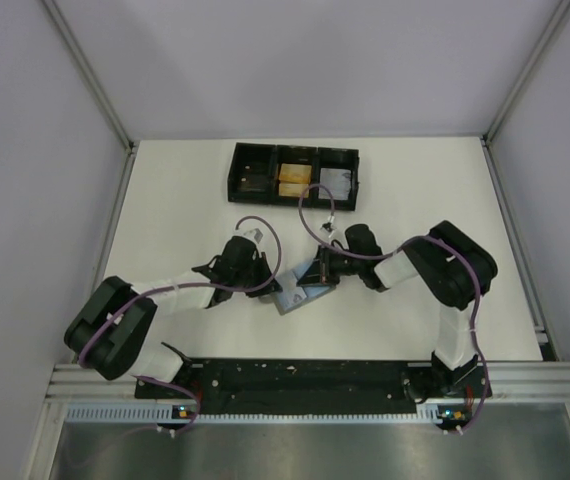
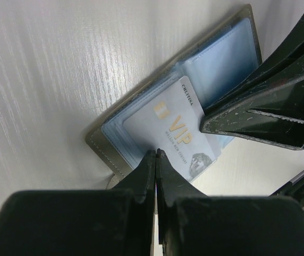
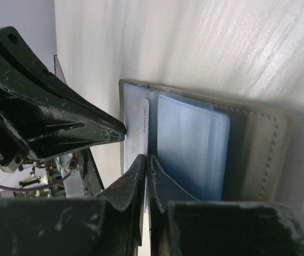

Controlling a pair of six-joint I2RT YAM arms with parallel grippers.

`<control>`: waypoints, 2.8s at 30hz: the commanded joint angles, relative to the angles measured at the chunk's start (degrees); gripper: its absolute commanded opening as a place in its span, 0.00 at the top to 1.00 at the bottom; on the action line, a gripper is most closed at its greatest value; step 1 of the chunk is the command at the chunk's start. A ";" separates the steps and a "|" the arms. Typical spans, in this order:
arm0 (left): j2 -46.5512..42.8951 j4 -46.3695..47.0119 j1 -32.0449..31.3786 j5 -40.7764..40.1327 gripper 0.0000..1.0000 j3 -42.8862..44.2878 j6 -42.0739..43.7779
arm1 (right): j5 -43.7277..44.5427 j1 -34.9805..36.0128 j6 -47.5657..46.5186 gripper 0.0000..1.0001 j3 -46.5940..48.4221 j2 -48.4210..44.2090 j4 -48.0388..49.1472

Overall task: Take the credit cards out of the card holder
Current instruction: Remove the credit card from the card holder.

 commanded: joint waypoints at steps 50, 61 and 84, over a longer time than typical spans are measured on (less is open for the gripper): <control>-2.13 -9.20 -0.83 -3.18 1.00 -0.68 1.60 | -3.99 3.62 -4.00 0.82 6.81 0.92 -4.73; -1.25 -9.46 -1.27 -4.32 1.00 -0.77 1.69 | -3.29 4.15 -5.31 1.00 7.51 1.28 -6.39; -6.96 -8.06 -1.01 -0.81 0.92 0.19 0.55 | -4.17 -1.13 -3.82 1.00 3.03 0.13 -2.70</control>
